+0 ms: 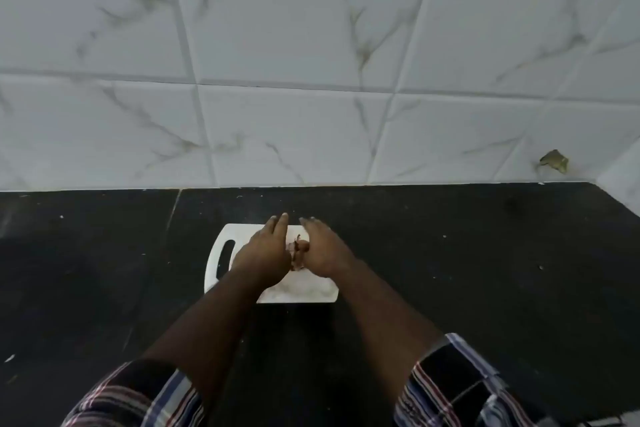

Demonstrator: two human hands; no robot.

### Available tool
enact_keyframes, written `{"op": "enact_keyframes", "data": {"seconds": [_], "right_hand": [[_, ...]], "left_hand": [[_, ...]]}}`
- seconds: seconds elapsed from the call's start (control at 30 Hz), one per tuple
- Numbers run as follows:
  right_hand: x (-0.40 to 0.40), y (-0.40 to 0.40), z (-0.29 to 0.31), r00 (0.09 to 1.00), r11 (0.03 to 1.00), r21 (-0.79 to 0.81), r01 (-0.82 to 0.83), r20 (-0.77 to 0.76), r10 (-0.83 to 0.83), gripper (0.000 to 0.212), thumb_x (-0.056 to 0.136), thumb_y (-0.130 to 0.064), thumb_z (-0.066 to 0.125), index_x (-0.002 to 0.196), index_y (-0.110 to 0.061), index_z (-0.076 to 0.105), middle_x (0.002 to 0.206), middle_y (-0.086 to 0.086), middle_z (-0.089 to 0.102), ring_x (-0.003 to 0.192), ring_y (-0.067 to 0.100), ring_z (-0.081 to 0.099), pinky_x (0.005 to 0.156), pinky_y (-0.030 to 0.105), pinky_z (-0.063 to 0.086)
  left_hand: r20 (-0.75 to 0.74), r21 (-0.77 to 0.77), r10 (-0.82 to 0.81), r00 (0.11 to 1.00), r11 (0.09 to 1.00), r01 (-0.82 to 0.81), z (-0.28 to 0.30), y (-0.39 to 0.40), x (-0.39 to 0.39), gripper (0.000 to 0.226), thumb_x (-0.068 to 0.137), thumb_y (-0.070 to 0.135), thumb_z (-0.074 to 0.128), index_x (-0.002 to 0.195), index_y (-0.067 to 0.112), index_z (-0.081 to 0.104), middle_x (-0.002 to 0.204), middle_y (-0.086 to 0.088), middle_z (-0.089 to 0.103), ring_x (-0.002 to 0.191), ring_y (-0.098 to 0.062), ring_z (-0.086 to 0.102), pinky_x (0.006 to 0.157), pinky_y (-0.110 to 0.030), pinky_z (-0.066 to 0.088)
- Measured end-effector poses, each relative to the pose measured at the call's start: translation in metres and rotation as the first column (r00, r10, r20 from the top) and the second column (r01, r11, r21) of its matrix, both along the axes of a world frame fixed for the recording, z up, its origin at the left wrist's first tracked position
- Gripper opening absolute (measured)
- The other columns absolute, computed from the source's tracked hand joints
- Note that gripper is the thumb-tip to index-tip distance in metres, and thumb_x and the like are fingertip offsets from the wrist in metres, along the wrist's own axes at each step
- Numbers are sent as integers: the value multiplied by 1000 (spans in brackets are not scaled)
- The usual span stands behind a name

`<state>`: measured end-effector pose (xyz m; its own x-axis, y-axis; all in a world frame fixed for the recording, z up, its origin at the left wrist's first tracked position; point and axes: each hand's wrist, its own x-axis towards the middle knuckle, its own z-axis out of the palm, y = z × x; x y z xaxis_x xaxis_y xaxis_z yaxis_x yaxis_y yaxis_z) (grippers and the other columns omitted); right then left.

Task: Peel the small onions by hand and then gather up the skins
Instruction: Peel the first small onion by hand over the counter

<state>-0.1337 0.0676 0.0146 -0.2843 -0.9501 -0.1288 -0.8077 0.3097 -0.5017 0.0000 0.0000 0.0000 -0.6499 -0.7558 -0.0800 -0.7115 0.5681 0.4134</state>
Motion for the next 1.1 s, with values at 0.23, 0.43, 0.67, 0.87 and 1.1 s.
{"op": "enact_keyframes", "data": {"seconds": [0.23, 0.43, 0.67, 0.87, 1.1], "right_hand": [[8, 1, -32, 998, 996, 91, -6, 60, 0, 45, 79, -17, 71, 122, -16, 55, 124, 5, 56, 106, 23, 59, 92, 43, 52], [3, -3, -62, 974, 998, 5, 68, 214, -68, 44, 67, -22, 77, 102, -23, 50, 105, 4, 63, 85, 19, 66, 75, 45, 58], [-8, 12, -72, 935, 980, -82, 181, 324, -146, 75, 72, -26, 85, 137, -20, 47, 127, 1, 41, 109, 15, 52, 90, 21, 40], [-14, 16, -80, 924, 984, -96, 150, 367, -105, 92, 69, -22, 89, 147, -18, 42, 137, 10, 47, 125, 22, 51, 104, 26, 40], [-9, 8, -75, 859, 971, -54, 234, 479, -181, 68, 76, -36, 84, 135, -22, 52, 125, -2, 64, 108, 15, 63, 90, 26, 46]], "left_hand": [[-22, 189, 48, 999, 981, -43, -19, -7, 2, 67, 101, 22, 48, 160, 17, 16, 139, -12, 56, 124, -29, 55, 104, -39, 43], [-218, 253, 258, 941, 946, -201, -16, 5, 13, 45, 96, 5, 48, 140, 12, 51, 114, 4, 67, 108, -15, 60, 86, -12, 34], [-360, 328, 453, 816, 880, -344, -30, 20, 26, 41, 85, -3, 61, 124, 9, 66, 115, 7, 62, 108, -9, 55, 90, -16, 41], [-265, 337, 446, 855, 874, -351, -30, 14, 35, 59, 85, 4, 69, 142, 11, 54, 138, -2, 53, 126, -15, 51, 110, -32, 41], [-172, 315, 398, 901, 889, -333, -32, -6, 36, 36, 94, 23, 65, 128, 9, 63, 124, -8, 62, 126, -27, 54, 94, -25, 41]]}}
